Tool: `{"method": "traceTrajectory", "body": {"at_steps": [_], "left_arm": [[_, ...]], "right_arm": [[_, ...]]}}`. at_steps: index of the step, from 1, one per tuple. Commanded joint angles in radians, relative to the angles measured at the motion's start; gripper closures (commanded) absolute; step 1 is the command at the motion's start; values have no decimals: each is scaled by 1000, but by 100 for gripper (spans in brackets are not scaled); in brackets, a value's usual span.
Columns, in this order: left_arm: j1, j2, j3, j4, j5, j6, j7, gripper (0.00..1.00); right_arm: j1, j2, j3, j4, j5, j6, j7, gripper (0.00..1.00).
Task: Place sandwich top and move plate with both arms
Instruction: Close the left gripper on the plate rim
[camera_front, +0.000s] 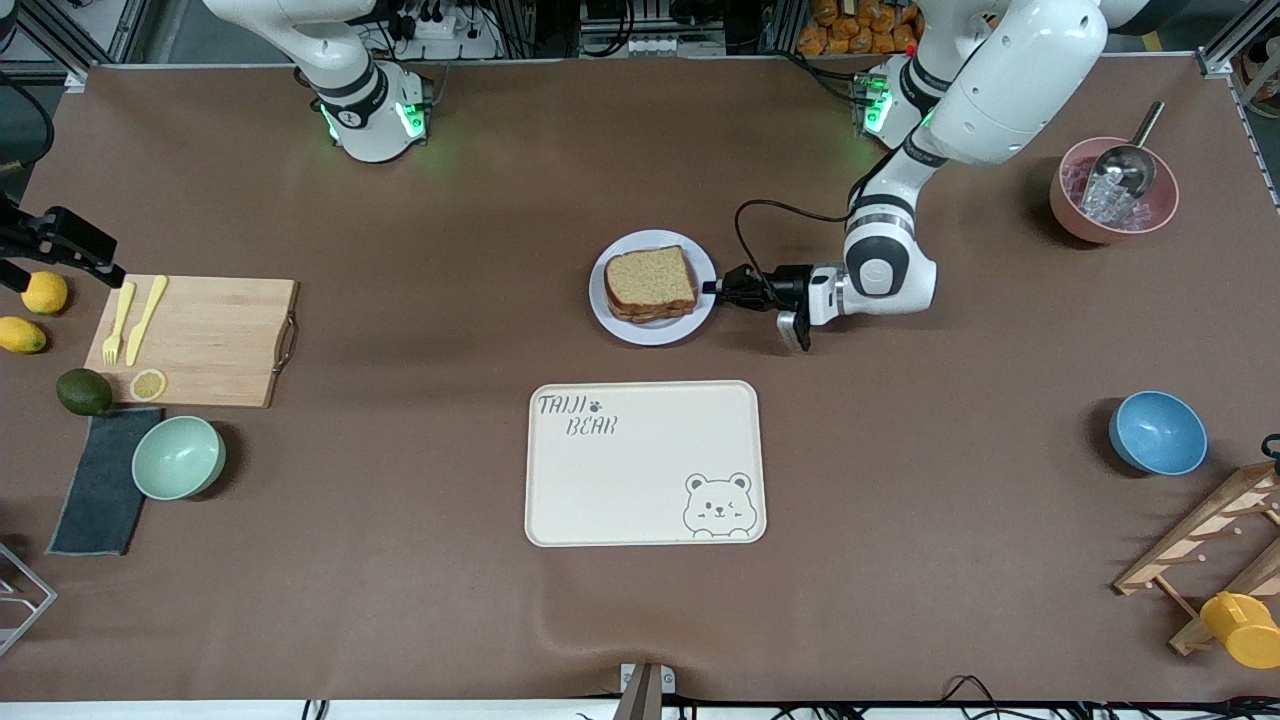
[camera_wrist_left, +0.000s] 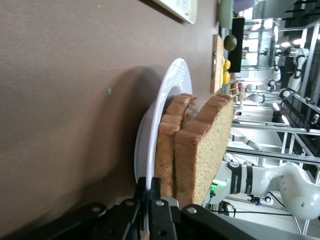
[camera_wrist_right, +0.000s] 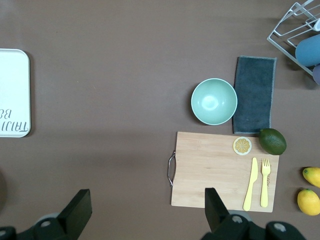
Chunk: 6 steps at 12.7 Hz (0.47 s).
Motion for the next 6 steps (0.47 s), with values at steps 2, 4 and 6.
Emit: {"method": "traceTrajectory", "body": {"at_steps": [2,4,6], "left_arm": [[25,23,-5,12,-28,-35,78,100],[28,24,-5,14,-28,-61,92,100],[36,23,-7,15,-30,-70,92,100]], "right_arm": [[-9,10,6,21,-3,-12,9,0],[-9,10,6,21,-3,-12,9,0],[-7,10,6,21,-3,-11,11,0]]}}
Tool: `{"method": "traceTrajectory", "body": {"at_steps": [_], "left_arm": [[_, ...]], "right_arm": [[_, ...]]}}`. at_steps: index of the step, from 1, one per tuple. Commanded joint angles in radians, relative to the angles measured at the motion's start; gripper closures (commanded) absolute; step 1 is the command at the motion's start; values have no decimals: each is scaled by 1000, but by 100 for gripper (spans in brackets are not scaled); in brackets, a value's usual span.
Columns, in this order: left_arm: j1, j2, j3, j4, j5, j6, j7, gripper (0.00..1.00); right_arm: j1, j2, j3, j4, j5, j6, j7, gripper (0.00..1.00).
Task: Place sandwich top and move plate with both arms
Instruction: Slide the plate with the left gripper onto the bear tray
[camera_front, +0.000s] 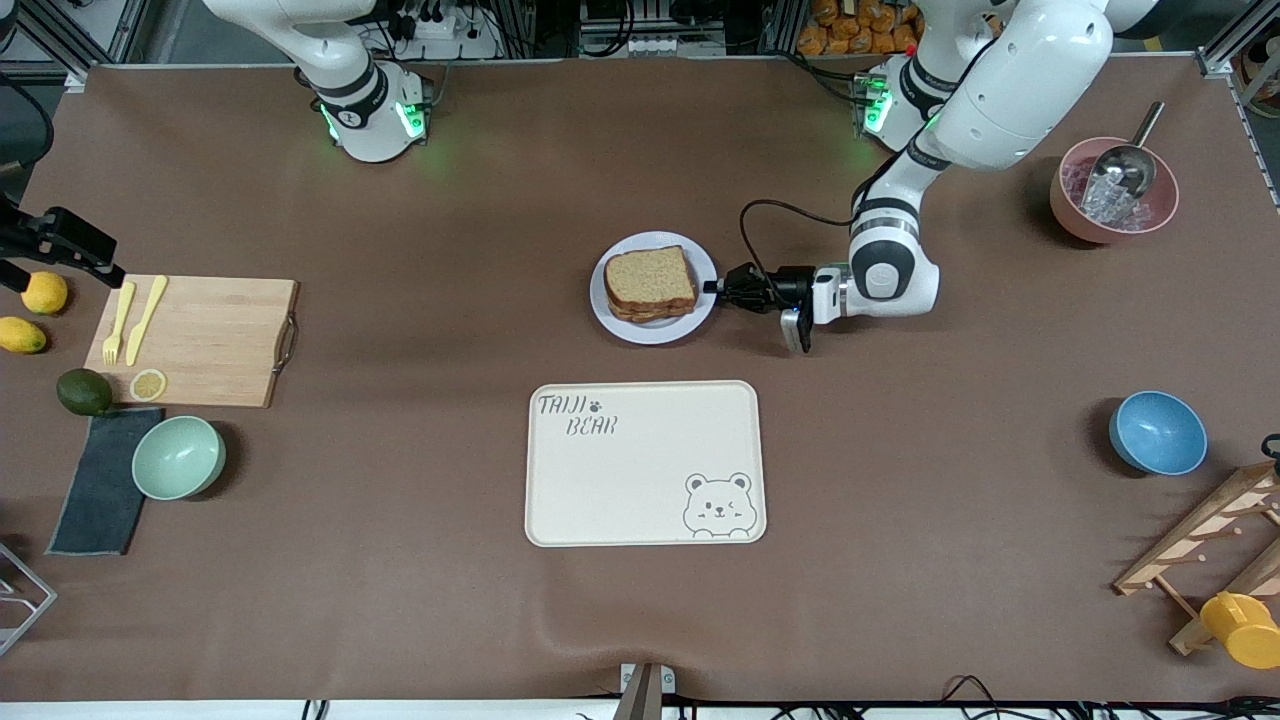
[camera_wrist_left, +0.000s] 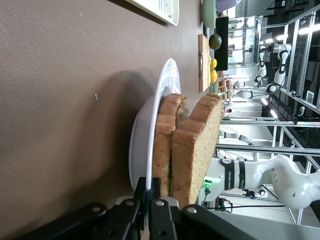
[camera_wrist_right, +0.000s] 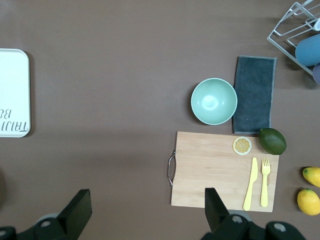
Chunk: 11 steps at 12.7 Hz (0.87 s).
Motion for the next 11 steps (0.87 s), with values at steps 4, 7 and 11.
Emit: {"method": "traceTrajectory", "body": {"at_steps": [4,7,11], "left_arm": [[16,12,-9,15,-70,-53,32,100],[16,10,-18,29,-81,-55,30,100],[17,-2,-19,32,-120,-93,30,100]], "right_arm": [[-7,10,6,21,-3,-7,11,0],[-9,10,6,21,-3,-7,11,0],[-7,10,6,20,-3,-9,11,0]]}}
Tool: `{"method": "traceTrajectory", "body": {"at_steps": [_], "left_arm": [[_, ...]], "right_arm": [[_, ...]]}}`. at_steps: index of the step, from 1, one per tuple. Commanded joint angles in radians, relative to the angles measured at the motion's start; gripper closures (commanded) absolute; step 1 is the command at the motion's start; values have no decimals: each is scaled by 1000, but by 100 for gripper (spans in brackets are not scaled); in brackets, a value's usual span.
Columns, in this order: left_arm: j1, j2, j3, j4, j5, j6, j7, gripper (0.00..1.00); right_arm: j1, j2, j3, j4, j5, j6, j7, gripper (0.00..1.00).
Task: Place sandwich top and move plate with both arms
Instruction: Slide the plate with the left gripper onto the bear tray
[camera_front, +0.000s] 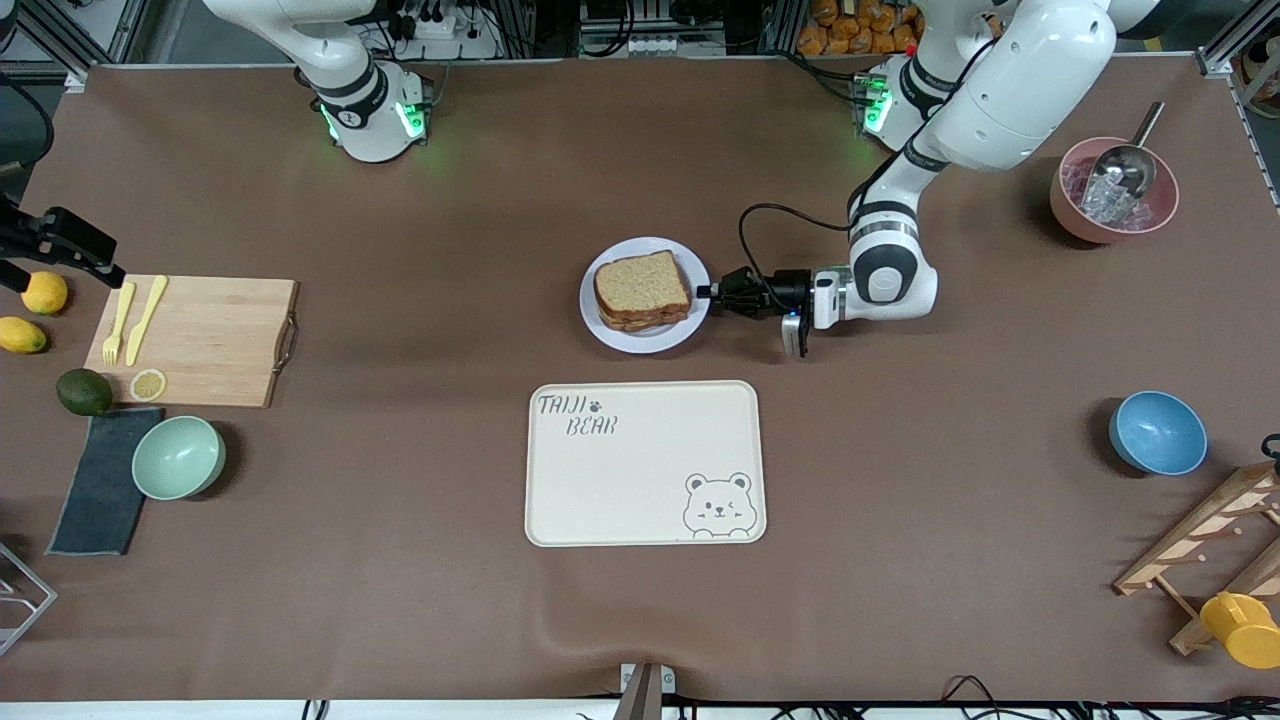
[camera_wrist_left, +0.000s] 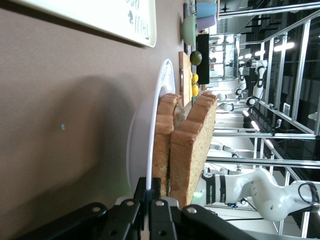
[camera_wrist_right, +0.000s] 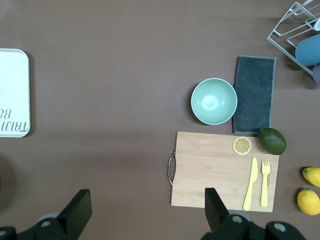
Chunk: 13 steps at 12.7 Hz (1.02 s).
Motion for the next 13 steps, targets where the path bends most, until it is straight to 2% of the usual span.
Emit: {"method": "traceTrajectory", "body": {"at_steps": [1,6,13], "left_arm": [[16,-7,-14,4,-89,-36,32,100],[40,-21,-14,41,-111,-36,12,100],[66,-3,0,156,-108,-23,-72,100]], "right_arm": [[-7,9,6,20,-3,-9,11,0],[-7,9,6,20,-3,-9,11,0],[-15,9,6,24,-3,-7,11,0]]}}
